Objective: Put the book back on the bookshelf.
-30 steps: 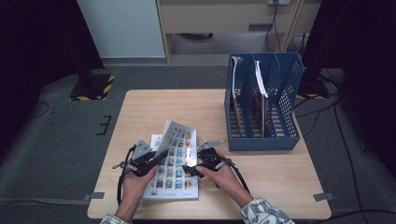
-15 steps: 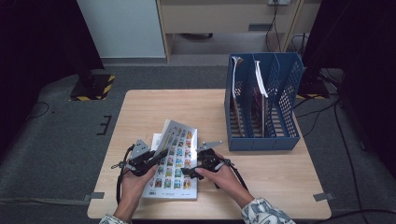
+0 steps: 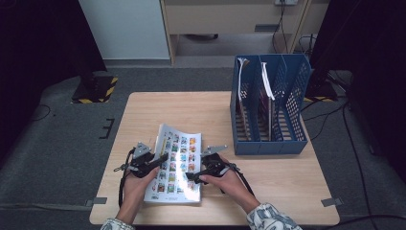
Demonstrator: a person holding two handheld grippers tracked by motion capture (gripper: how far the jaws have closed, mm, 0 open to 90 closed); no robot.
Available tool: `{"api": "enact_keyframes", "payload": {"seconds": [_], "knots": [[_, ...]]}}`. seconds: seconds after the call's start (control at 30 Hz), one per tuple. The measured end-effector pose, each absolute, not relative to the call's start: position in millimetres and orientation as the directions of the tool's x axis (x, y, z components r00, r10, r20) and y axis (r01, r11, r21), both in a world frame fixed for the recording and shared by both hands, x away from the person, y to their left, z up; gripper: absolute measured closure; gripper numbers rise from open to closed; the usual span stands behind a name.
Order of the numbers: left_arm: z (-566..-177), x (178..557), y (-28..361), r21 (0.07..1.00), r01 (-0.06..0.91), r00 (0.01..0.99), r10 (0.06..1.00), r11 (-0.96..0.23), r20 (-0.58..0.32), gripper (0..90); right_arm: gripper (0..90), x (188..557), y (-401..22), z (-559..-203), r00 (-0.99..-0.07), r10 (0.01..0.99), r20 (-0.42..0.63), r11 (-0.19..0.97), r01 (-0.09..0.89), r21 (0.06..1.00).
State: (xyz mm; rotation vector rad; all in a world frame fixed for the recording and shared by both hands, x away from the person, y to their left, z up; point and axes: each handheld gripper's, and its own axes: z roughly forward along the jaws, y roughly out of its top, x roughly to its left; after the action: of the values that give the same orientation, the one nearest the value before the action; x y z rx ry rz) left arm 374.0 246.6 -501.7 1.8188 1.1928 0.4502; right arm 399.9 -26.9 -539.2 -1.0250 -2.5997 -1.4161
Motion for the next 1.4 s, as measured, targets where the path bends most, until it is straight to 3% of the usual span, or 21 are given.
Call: {"api": "enact_keyframes", "payload": {"seconds": [0.07,0.13,0.2,0.33,0.73,1.0,1.4], "knots": [[-503,375,253,0.820,0.553,0.435,0.891,-0.149,-0.131,62.3,6.5,400,-27,-539,-0.787,0.539,0.300,0.379,0.545,0.748],[-501,376,261,0.830,0.543,0.399,0.909,-0.125,-0.124,47.1,6.6,400,-27,-539,-0.785,0.539,0.304,0.377,0.547,0.747],[-498,374,268,0.838,0.538,0.384,0.911,-0.089,-0.150,49.4,6.6,400,-27,-539,-0.787,0.538,0.303,0.378,0.546,0.747],[-503,374,271,0.812,0.569,0.382,0.916,-0.129,-0.122,41.3,6.8,400,-27,-539,-0.788,0.536,0.303,0.380,0.545,0.747],[-520,380,258,0.733,0.647,0.424,0.898,-0.209,-0.118,33.2,5.6,401,-28,-539,-0.788,0.531,0.312,0.376,0.549,0.746],[-528,380,264,0.748,0.646,0.430,0.882,-0.149,-0.195,32.0,3.5,406,-24,-540,-0.786,0.517,0.338,0.367,0.561,0.742],[-529,380,264,0.744,0.655,0.413,0.887,-0.133,-0.205,31.5,7.7,420,0,-542,-0.786,0.463,0.410,0.337,0.584,0.739]]}}
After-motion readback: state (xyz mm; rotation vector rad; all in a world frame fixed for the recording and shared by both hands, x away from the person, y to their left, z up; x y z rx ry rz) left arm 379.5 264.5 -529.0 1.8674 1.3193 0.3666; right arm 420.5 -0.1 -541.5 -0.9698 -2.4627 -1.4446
